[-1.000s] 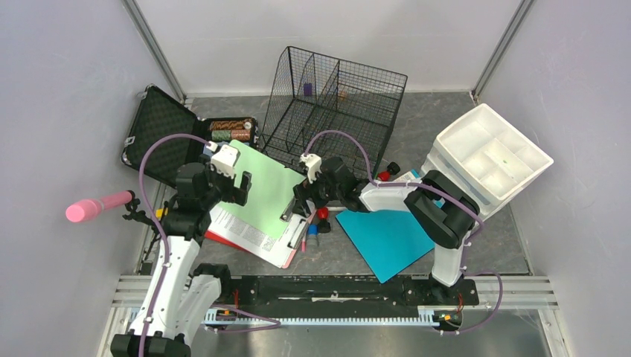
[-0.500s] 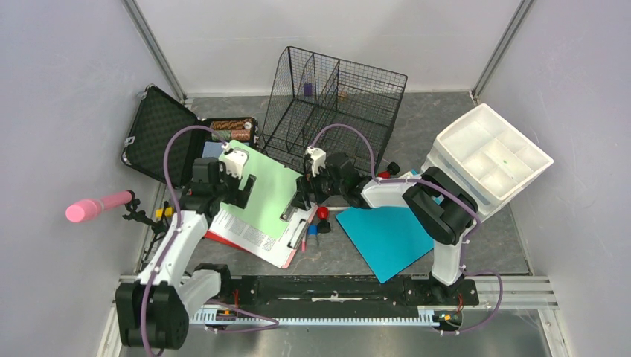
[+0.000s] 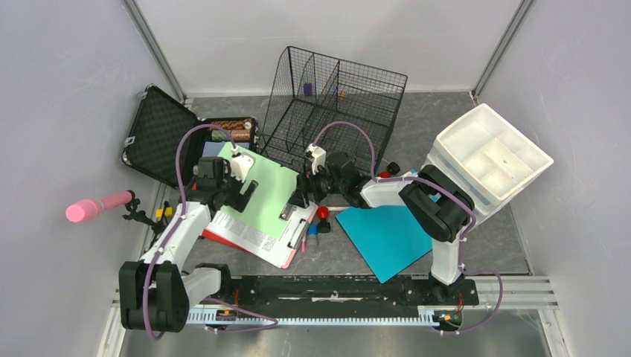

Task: Organize the desk
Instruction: Pick up the folder from the center of the board.

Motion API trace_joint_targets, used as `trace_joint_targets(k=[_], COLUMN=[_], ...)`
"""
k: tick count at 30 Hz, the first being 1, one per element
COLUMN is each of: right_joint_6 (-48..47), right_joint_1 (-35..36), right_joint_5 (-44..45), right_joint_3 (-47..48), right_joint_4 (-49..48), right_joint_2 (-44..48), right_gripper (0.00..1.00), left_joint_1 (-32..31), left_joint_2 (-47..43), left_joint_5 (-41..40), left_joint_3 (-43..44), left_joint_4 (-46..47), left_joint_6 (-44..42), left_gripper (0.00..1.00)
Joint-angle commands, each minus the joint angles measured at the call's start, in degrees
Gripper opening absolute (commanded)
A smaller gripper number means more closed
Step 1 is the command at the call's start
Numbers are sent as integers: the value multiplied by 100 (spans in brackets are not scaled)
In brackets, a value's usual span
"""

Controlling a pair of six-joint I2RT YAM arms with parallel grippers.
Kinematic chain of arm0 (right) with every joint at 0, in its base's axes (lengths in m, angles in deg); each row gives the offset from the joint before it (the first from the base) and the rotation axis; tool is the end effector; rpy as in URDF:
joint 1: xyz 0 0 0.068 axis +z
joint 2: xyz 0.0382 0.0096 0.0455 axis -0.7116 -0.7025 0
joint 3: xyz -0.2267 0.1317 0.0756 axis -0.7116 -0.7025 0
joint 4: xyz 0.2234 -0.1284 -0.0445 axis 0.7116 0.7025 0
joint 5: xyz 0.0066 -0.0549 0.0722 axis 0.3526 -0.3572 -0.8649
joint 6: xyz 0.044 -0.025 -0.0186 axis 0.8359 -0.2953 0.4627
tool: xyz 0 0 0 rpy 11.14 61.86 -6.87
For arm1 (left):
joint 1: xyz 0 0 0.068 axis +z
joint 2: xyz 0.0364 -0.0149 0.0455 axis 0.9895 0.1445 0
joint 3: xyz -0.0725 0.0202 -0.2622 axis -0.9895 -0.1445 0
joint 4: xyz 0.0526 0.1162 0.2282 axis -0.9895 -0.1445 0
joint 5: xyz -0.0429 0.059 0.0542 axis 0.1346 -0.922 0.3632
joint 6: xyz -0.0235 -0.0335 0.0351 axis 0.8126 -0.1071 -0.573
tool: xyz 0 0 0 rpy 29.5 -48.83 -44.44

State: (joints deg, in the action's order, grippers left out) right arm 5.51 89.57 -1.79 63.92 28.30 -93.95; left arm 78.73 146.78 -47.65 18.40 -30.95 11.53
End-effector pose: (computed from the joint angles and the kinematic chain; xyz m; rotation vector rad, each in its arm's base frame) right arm 0.2760 0.2890 0.1476 -0.6702 2.1271 1.1415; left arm 0.2202 -0.0142 0.2106 0.6946 2.3068 0.1169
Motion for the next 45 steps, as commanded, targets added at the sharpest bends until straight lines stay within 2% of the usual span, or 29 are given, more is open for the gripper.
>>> trace_joint_targets(k=[1,11,20,29,36,38,41,42,45], right_joint_6=[168,474,748,1057,1331,1367,1413,1415,1430], right_joint_1=[-61,-149,-158,-161,-158,-175,-202,-217,-253], right_joint_5=[-149,-543,-876,-1116,-1284,-1306,-1296,-1291,-1269], right_joint_3=[-14,-158,-267,-277,-346,-364,-407,-417,-473], right_joint_4=[-445,-1038,-1562,-1905,-2184,-2220,-2243,-2228,-2203], right_joint_2=[107,268,331,278,344,377,422,444,527], right_gripper=[94,90,78,48,28,20,3,0,0], left_joint_1=[24,28,23,17,17,20,18,17,24], left_joint_2=[-99,-256,-435,-688,-904,-985,-1111,-1157,-1306], left_joint_5=[55,218,315,354,390,385,394,410,505], left_joint_3=[-126,-419,-541,-637,-712,-729,-745,-738,-675], left_joint_4=[121,281,309,326,318,315,292,275,168], left_joint_6=[-405,-436,-443,-418,-376,-358,-353,-347,-308], left_gripper=[100,100,100,100,100,100,100,100,100])
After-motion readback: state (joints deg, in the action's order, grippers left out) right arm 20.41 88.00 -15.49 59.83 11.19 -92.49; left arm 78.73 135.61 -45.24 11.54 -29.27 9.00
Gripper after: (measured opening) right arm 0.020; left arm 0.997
